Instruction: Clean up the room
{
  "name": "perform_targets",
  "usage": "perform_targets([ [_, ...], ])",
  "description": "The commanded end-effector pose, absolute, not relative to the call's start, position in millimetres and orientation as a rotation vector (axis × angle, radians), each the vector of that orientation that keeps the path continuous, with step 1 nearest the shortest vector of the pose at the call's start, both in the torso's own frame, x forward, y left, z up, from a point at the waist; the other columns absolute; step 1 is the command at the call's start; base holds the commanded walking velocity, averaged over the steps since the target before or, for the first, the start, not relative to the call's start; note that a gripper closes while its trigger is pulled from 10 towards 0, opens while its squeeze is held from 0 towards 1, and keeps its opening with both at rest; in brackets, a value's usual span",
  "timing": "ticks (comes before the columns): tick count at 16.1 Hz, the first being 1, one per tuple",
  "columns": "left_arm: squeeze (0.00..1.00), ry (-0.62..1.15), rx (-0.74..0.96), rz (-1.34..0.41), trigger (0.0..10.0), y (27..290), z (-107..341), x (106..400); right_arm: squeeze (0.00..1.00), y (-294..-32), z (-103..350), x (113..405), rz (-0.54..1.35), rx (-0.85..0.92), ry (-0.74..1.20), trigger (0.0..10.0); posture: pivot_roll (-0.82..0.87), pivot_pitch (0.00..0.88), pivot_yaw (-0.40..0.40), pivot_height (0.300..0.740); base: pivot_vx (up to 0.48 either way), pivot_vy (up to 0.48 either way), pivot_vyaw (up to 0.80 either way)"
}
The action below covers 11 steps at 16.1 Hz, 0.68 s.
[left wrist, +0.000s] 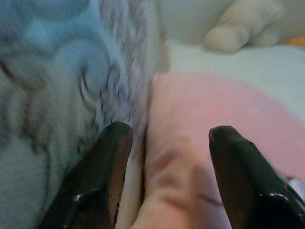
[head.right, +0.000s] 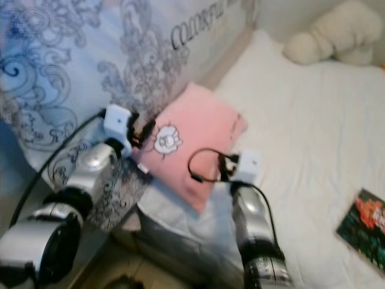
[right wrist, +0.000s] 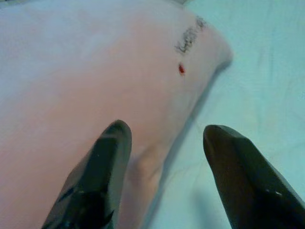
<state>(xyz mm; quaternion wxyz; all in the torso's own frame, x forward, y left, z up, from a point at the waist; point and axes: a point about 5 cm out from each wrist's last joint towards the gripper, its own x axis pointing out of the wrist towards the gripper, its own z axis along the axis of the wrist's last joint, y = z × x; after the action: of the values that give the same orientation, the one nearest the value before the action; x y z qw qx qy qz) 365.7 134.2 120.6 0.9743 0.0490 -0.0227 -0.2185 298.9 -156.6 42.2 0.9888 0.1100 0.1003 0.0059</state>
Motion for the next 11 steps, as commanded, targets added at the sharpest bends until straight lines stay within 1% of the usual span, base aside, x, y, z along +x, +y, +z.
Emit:
perform_targets([
  [1, 1.00, -0.092, 0.080, -0.500, 10.0, 130.6, 123.8, 351.1, 1.00, -173.4, 52.9, 274.6, -0.038, 0.188, 0.121, 10.0, 0.07, 0.000, -0.047, 0.740, 0.000, 0.000, 0.00],
  [2, 1.00, -0.085, 0.066, -0.516, 10.0, 128.2, 117.7, 339.6, 1.00, -185.0, 59.5, 259.8, -0.083, 0.159, 0.058, 10.0, 0.08, 0.000, -0.049, 0.740, 0.000, 0.000, 0.00],
  [3, 1.00, -0.087, 0.066, -0.505, 10.0, 128.4, 114.8, 334.2, 1.00, -192.9, 67.0, 252.4, -0.117, 0.146, -0.013, 10.0, 0.09, 0.000, -0.048, 0.740, 0.000, 0.000, 0.00],
  [4, 1.00, -0.074, 0.023, -0.497, 10.0, 127.1, 108.1, 321.5, 1.00, -201.5, 72.6, 238.5, -0.126, 0.072, -0.033, 10.0, 0.09, 0.000, -0.051, 0.740, 0.000, 0.000, 0.00],
  [5, 1.00, -0.113, -0.138, -0.543, 10.0, 119.8, 114.5, 309.2, 1.00, -212.8, 63.2, 227.8, -0.171, 0.053, 0.057, 10.0, 0.11, 0.000, -0.056, 0.740, 0.000, 0.000, 0.00],
  [6, 0.00, -0.157, -0.163, -0.540, 10.0, 114.6, 119.6, 308.8, 1.00, -215.7, 52.1, 228.2, -0.179, 0.046, 0.119, 10.0, 0.11, 0.000, -0.049, 0.740, 0.315, -0.360, 0.00],
  [7, 0.00, -0.166, -0.140, -0.533, 10.0, 112.0, 122.0, 309.0, 0.58, -215.0, 50.1, 230.0, -0.185, 0.029, 0.133, 10.0, 0.11, 0.000, -0.049, 0.740, 0.307, -0.364, 0.00],
  [8, 0.00, -0.176, -0.121, -0.504, 10.0, 107.3, 127.6, 313.8, 0.00, -211.7, 48.0, 240.2, -0.213, 0.056, 0.156, 10.0, 0.09, 0.000, -0.032, 0.740, 0.262, -0.398, 0.00],
  [11, 0.00, -0.137, -0.115, -0.492, 10.0, 108.5, 121.3, 313.9, 0.00, -198.5, 56.9, 252.5, -0.206, 0.071, 0.126, 10.0, 0.08, 0.000, -0.013, 0.740, 0.265, -0.398, 0.00],
])
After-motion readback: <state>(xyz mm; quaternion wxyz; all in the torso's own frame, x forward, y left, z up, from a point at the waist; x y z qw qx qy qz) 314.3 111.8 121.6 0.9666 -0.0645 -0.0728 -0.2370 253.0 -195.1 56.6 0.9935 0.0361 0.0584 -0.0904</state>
